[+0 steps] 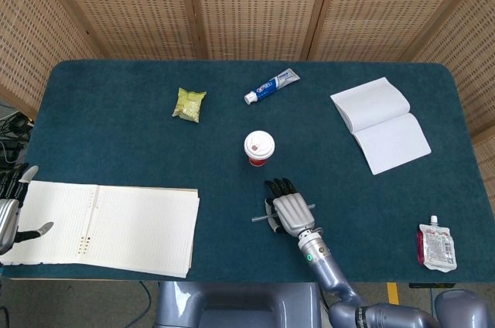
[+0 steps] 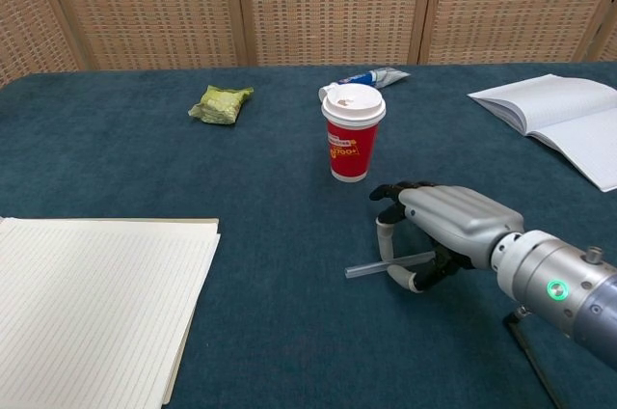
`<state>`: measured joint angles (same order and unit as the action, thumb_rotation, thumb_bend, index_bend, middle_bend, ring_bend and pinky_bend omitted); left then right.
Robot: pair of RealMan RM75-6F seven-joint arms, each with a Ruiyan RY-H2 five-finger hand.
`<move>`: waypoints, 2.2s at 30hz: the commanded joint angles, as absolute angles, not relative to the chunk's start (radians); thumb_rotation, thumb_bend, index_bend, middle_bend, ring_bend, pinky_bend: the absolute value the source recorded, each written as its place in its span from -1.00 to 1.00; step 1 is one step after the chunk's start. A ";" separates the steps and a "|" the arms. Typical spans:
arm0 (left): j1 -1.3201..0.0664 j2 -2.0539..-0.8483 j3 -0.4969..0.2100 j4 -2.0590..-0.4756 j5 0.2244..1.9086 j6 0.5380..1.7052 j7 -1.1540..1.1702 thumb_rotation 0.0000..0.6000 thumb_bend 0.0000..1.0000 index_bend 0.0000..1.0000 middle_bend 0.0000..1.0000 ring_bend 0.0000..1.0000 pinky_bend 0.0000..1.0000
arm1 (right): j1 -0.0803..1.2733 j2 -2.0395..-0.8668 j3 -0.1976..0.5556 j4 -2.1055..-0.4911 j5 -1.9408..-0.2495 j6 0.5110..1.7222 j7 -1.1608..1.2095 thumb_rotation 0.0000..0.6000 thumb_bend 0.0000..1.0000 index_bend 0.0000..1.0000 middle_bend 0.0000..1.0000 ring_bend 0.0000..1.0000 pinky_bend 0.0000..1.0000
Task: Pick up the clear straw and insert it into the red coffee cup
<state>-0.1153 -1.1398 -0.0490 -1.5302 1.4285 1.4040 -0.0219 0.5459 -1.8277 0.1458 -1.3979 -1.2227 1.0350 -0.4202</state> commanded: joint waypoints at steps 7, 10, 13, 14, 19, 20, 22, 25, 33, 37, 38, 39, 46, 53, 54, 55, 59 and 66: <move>-0.118 -1.143 -0.048 -1.521 1.421 1.391 -0.032 1.00 -1.00 -1.00 -1.00 -1.00 -1.00 | 0.521 -1.675 0.200 -1.574 -1.277 1.115 -0.297 1.00 0.23 0.13 -0.66 -1.00 -1.00; -0.122 -1.146 -0.048 -1.517 1.419 1.383 -0.032 1.00 -1.00 -1.00 -1.00 -1.00 -1.00 | 0.504 -1.598 0.239 -1.649 -1.304 1.149 -0.185 1.00 0.22 0.13 -0.66 -1.00 -1.00; -0.125 -1.150 -0.048 -1.515 1.417 1.376 -0.028 1.00 -1.00 -1.00 -1.00 -1.00 -1.00 | 0.493 -1.543 0.275 -1.697 -1.322 1.170 -0.072 1.00 0.22 0.13 -0.66 -1.00 -1.00; -0.127 -1.152 -0.047 -1.513 1.417 1.372 -0.025 1.00 -1.00 -1.00 -1.00 -1.00 -1.00 | 0.487 -1.525 0.304 -1.724 -1.321 1.185 -0.010 1.00 0.22 0.13 -0.66 -1.00 -1.00; -0.135 -1.160 -0.048 -1.513 1.413 1.360 -0.015 1.00 -1.00 -1.00 -1.00 -1.00 -1.00 | 0.483 -1.451 0.392 -1.820 -1.295 1.170 0.248 1.00 0.22 0.14 -0.64 -1.00 -1.00; -0.137 -1.161 -0.048 -1.513 1.414 1.357 -0.014 1.00 -1.00 -1.00 -1.00 -1.00 -1.00 | 0.485 -1.440 0.412 -1.838 -1.284 1.162 0.305 1.00 0.22 0.15 -0.64 -1.00 -1.00; -0.140 -1.165 -0.047 -1.512 1.414 1.353 -0.010 1.00 -1.00 -1.00 -1.00 -1.00 -1.00 | 0.489 -1.422 0.445 -1.863 -1.266 1.143 0.400 1.00 0.22 0.15 -0.63 -1.00 -1.00; -0.150 -1.174 -0.046 -1.507 1.410 1.335 0.000 1.00 -1.00 -1.00 -1.00 -1.00 -1.00 | 0.511 -1.411 0.537 -1.879 -1.204 1.093 0.631 1.00 0.22 0.17 -0.62 -1.00 -1.00; -0.167 -1.198 -0.046 -1.481 1.389 1.295 0.014 1.00 -1.00 -1.00 -1.00 -1.00 -1.00 | 0.587 -1.489 0.602 -1.756 -1.093 1.050 0.769 1.00 0.22 0.18 -0.60 -1.00 -1.00; -0.176 -1.235 -0.055 -1.444 1.366 1.285 0.041 1.00 -1.00 -1.00 -1.00 -1.00 -1.00 | 0.638 -1.528 0.613 -1.682 -1.067 1.013 0.785 1.00 0.22 0.20 -0.60 -1.00 -1.00; -0.176 -1.240 -0.056 -1.438 1.365 1.284 0.041 1.00 -1.00 -1.00 -1.00 -1.00 -1.00 | 0.645 -1.534 0.616 -1.673 -1.063 1.009 0.789 1.00 0.22 0.20 -0.60 -1.00 -1.00; -0.177 -1.243 -0.056 -1.433 1.364 1.283 0.042 1.00 -1.00 -1.00 -1.00 -1.00 -1.00 | 0.652 -1.541 0.618 -1.665 -1.059 1.007 0.791 1.00 0.22 0.20 -0.60 -1.00 -1.00; -0.180 -1.250 -0.060 -1.421 1.354 1.280 0.042 1.00 -1.00 -1.00 -1.00 -1.00 -1.00 | 0.704 -1.602 0.617 -1.599 -1.053 0.999 0.792 1.00 0.22 0.20 -0.60 -1.00 -1.00; -0.182 -1.255 -0.057 -1.418 1.356 1.280 0.050 1.00 -1.00 -1.00 -1.00 -1.00 -1.00 | 0.744 -1.665 0.603 -1.538 -1.049 0.989 0.796 1.00 0.22 0.20 -0.60 -1.00 -1.00; -0.182 -1.254 -0.057 -1.419 1.357 1.282 0.051 1.00 -1.00 -1.00 -1.00 -1.00 -1.00 | 0.749 -1.672 0.603 -1.528 -1.049 0.987 0.797 1.00 0.22 0.20 -0.60 -1.00 -1.00; -0.182 -1.254 -0.057 -1.420 1.357 1.283 0.052 1.00 -1.00 -1.00 -1.00 -1.00 -1.00 | 0.756 -1.682 0.603 -1.515 -1.050 0.987 0.798 1.00 0.22 0.20 -0.60 -1.00 -1.00; -0.182 -1.254 -0.056 -1.424 1.354 1.283 0.062 1.00 -1.00 -1.00 -1.00 -1.00 -1.00 | 0.783 -1.718 0.605 -1.465 -1.048 0.968 0.816 1.00 0.22 0.21 -0.59 -1.00 -1.00; -0.187 -1.255 -0.054 -1.425 1.341 1.265 0.075 1.00 -1.00 -1.00 -1.00 -1.00 -1.00 | 0.819 -1.768 0.608 -1.375 -1.051 0.949 0.838 1.00 0.22 0.21 -0.59 -1.00 -1.00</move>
<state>-0.1863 -1.2548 -0.0539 -1.4255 1.3414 1.2659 0.0746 0.8117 -1.7576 0.6064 -1.3886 -1.0515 0.9539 0.8293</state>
